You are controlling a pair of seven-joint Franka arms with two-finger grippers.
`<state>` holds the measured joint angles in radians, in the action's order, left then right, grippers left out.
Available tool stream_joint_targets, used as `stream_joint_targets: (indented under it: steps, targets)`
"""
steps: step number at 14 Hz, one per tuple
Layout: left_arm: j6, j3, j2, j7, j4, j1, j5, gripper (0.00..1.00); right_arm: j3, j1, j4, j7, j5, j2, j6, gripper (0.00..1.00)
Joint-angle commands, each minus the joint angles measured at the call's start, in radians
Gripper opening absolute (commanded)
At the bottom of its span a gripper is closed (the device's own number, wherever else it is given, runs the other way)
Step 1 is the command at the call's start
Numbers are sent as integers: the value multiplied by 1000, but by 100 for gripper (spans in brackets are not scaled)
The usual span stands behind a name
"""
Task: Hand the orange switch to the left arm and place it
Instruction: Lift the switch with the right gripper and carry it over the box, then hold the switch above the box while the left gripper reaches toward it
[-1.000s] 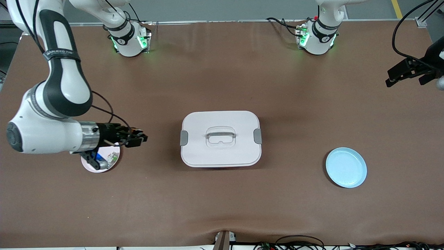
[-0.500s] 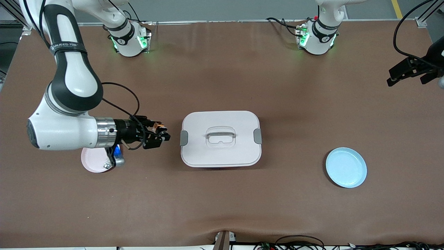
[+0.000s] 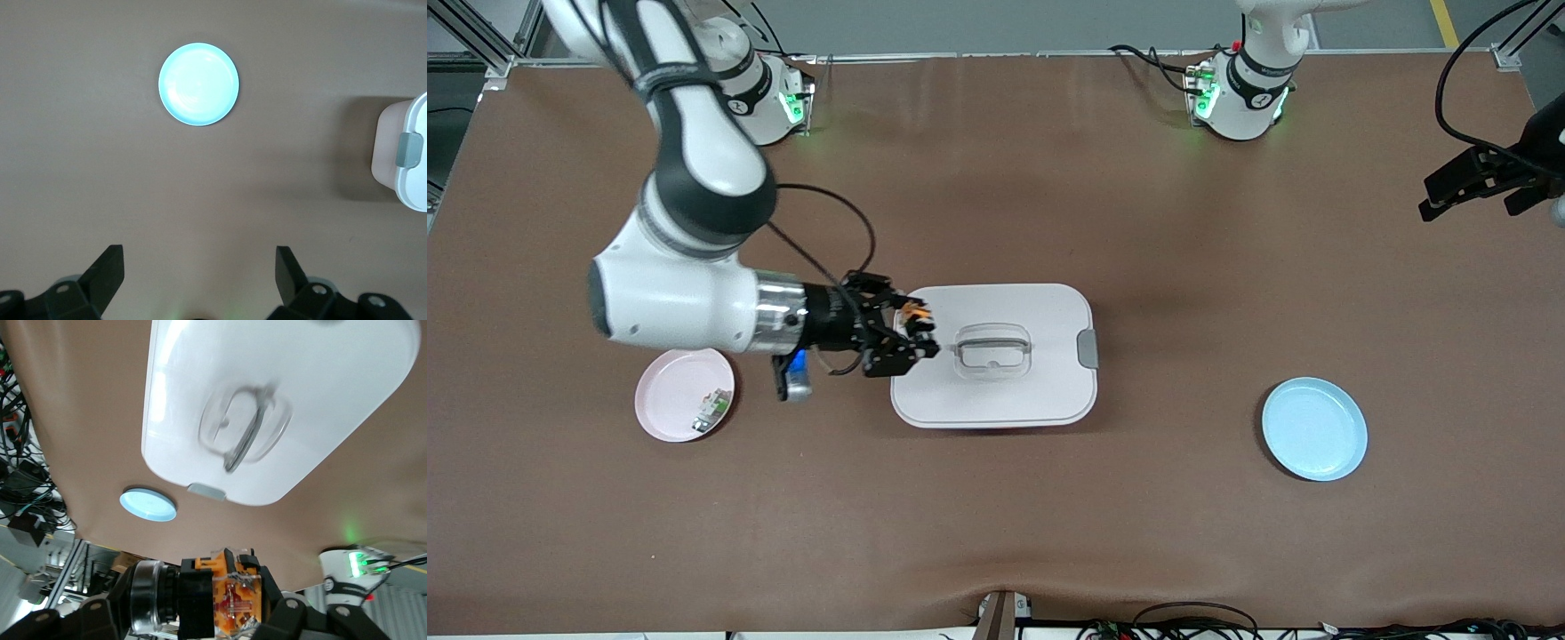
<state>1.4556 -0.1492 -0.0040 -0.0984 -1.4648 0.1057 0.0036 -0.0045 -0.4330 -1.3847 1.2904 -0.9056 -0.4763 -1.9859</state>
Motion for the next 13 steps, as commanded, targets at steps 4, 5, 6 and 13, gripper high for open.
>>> stream_joint_targets:
  steps: [4, 5, 6, 13]
  targets:
    - [-11, 2, -10, -4, 3, 2, -10, 100, -17, -164, 9, 329, 169, 35, -161, 24]
    - [-11, 2, -10, -4, 3, 2, -10, 100, -17, -179, 18, 393, 201, 35, -175, 24]
    - [-9, 2, -8, -6, 3, 2, -10, 100, -17, -190, 32, 441, 227, 35, -175, 24]
    - [5, -6, 5, 0, 0, -6, -8, 100, -12, -182, 56, 552, 223, 81, -116, 22]
